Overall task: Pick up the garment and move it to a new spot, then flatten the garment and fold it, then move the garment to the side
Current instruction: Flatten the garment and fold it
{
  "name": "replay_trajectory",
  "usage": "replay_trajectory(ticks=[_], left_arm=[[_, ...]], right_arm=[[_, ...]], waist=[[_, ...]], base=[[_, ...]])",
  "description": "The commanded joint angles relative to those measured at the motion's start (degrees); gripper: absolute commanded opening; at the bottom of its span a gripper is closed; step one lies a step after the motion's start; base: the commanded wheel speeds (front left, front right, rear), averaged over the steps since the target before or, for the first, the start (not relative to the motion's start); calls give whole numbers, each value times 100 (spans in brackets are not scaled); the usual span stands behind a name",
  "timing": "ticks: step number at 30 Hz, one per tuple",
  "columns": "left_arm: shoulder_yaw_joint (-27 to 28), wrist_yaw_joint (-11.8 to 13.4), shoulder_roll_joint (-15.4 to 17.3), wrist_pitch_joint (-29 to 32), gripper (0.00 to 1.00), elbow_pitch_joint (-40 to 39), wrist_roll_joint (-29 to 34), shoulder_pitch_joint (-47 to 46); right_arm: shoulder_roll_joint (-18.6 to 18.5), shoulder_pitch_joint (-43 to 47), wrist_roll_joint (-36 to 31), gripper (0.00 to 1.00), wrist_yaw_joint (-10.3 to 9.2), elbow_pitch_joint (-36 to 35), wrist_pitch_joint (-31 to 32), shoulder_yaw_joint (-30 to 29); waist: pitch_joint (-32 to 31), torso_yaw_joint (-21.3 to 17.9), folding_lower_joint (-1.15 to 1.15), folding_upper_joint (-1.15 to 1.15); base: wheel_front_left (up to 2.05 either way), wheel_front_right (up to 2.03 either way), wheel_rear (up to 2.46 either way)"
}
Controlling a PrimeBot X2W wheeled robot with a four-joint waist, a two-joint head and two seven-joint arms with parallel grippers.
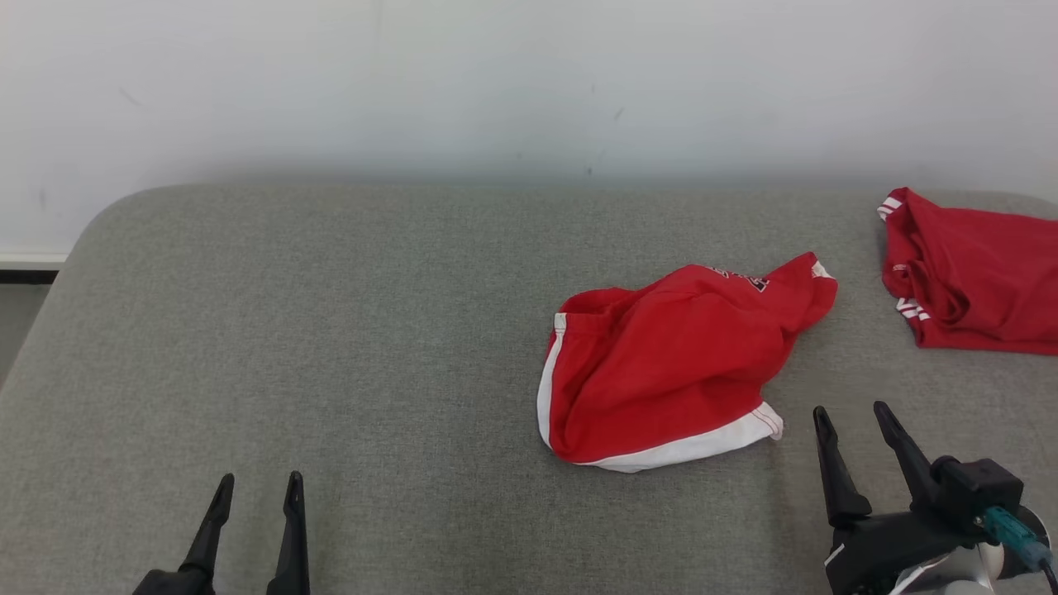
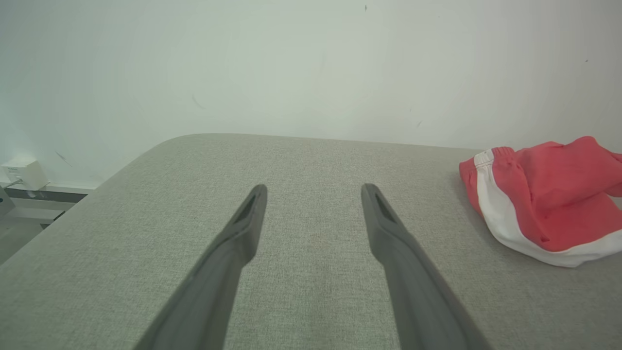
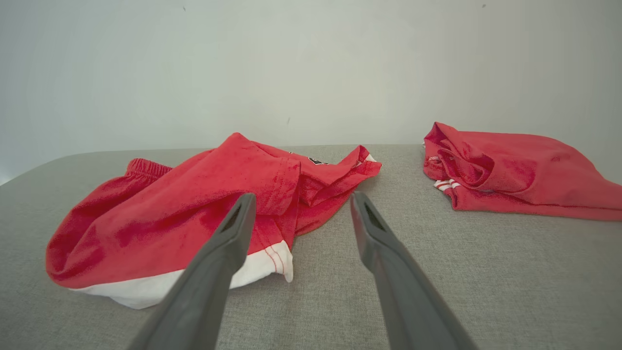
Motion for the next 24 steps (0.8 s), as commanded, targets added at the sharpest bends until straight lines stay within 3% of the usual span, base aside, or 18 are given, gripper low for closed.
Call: replay_trajectory(ticks=[1, 17, 18, 19, 24], left_arm=[[-40, -29, -25, -16, 100, 11, 30, -86], [-280, -34, -86, -16, 100, 199, -20, -409], [-294, -35, -86, -16, 100, 211, -25, -415], [-296, -32, -85, -16, 100, 223, -28, -423], [-237, -28, -80, -16, 100, 264, -26, -363]], right_arm=[[-90, -150, 10, 100, -18, 172, 41, 59], [-382, -1181, 425, 100, -18, 2248, -3, 771], [-376, -1223, 466, 67, -18, 2336, -9, 815], [-361, -1254, 527, 0, -18, 2417, -20, 863], [-371, -1317, 729, 0, -18, 2617, -158, 1021]], waist=[[96, 115, -1, 0], [457, 759, -1, 0], [465, 782, -1, 0], [466, 794, -1, 0], [392, 740, -1, 0]], base=[[0, 0, 0], [0, 0, 0], [0, 0, 0], [0, 0, 0], [0, 0, 0]])
